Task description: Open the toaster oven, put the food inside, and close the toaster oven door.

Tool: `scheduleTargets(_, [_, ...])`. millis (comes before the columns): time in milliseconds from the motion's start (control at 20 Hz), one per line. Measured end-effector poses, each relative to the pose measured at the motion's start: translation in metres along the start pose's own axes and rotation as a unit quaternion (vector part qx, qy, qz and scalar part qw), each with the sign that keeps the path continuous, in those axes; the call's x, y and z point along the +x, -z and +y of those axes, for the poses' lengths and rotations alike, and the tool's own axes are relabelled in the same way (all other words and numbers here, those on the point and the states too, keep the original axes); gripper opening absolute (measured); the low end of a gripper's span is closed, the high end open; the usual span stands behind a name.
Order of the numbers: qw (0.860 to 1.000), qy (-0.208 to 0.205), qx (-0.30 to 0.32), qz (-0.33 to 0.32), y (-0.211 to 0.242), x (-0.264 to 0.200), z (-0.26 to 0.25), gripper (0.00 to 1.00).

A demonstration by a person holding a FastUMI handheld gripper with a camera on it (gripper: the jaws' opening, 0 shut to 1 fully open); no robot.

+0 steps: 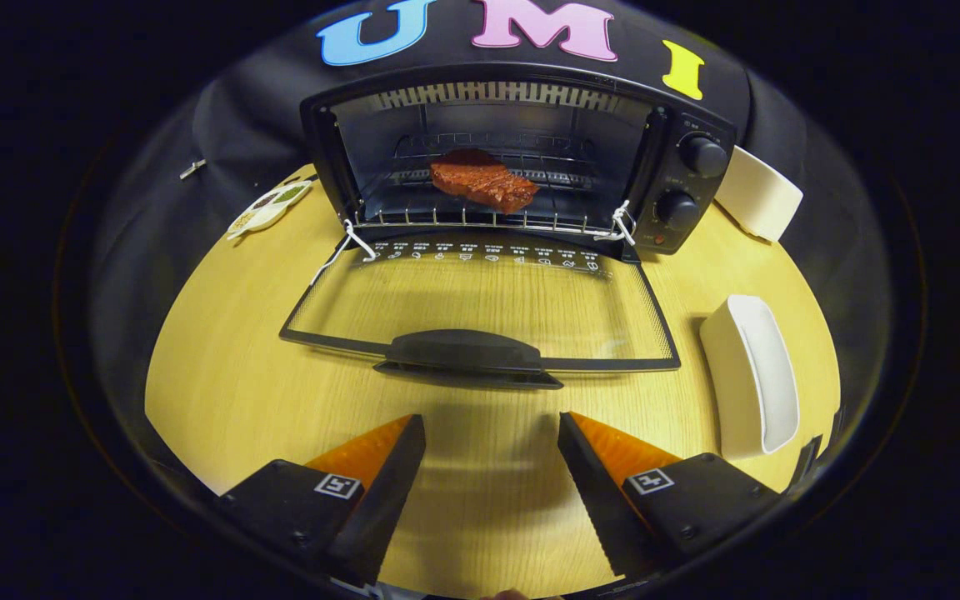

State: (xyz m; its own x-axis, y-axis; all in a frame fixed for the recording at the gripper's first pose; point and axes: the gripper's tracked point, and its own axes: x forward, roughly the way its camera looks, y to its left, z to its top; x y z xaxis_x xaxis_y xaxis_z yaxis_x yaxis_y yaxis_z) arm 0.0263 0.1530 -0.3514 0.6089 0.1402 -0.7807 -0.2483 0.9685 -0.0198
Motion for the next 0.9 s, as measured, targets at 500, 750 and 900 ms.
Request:
scheduleTargets(500, [1.000,0.004,0.006,-0.003,-0.016,0.011,0.003,1.00])
scheduleTargets(750, [0.999,-0.005,-0.011,-0.032,-0.029,-0.009,0.004,0.99])
scheduleTargets(900, [0.998,-0.017,-0.009,-0.056,-0.046,-0.027,0.004,0.99])
